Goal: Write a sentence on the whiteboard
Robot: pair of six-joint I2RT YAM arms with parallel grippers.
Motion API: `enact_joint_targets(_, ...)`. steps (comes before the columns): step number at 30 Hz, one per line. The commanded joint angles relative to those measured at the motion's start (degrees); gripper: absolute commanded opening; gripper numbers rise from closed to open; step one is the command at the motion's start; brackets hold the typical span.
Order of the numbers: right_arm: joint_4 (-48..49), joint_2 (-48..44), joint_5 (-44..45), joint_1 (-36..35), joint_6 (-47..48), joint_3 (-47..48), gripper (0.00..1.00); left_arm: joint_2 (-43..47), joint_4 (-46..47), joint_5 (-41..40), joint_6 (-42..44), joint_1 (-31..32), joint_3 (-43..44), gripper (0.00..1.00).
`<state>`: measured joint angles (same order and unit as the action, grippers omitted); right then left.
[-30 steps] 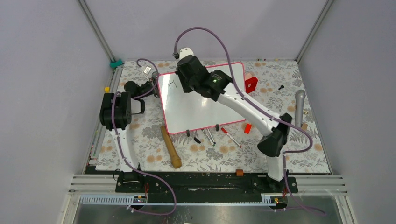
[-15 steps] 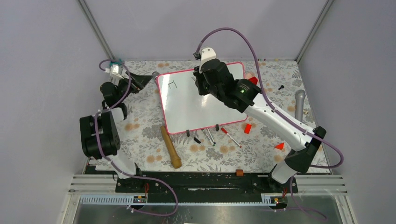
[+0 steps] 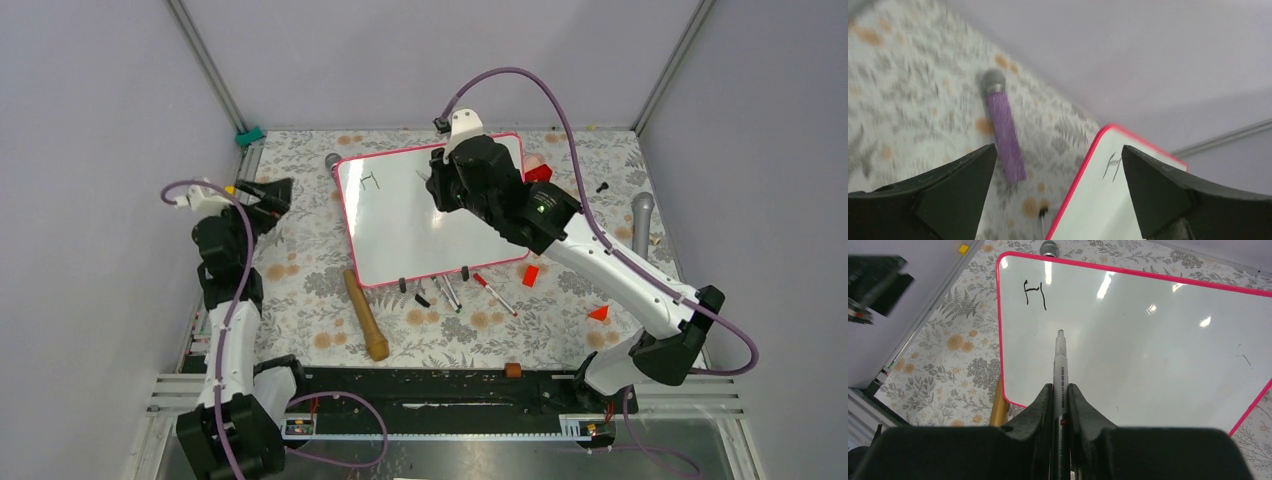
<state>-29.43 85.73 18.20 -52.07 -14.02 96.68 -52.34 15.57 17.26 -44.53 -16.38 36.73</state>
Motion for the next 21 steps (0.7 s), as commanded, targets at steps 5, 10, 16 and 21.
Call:
enact_joint_targets(5,1.2,-3.5,-1.9,0.5,-1.2,-3.7,0.00,2.2,4.1,12.0,1.2,6.8,-12.9,0.99)
enact_joint_targets(10,1.2,-3.7,-4.2,0.7,-1.0,-4.5,0.00,6.1,10.6,7.9,2.3,9.8,-19.2,0.99)
enact_joint_targets(16,1.3,-3.5,-5.6,0.7,0.0,-5.1,0.00,-0.5,28.0,10.1,-0.5,12.9,-24.6,0.99)
enact_joint_targets(21,-0.5,-1.7,-6.7,0.7,0.5,-3.0,0.00,-10.5,30.4,12.6,3.2,16.1,-20.6,0.99)
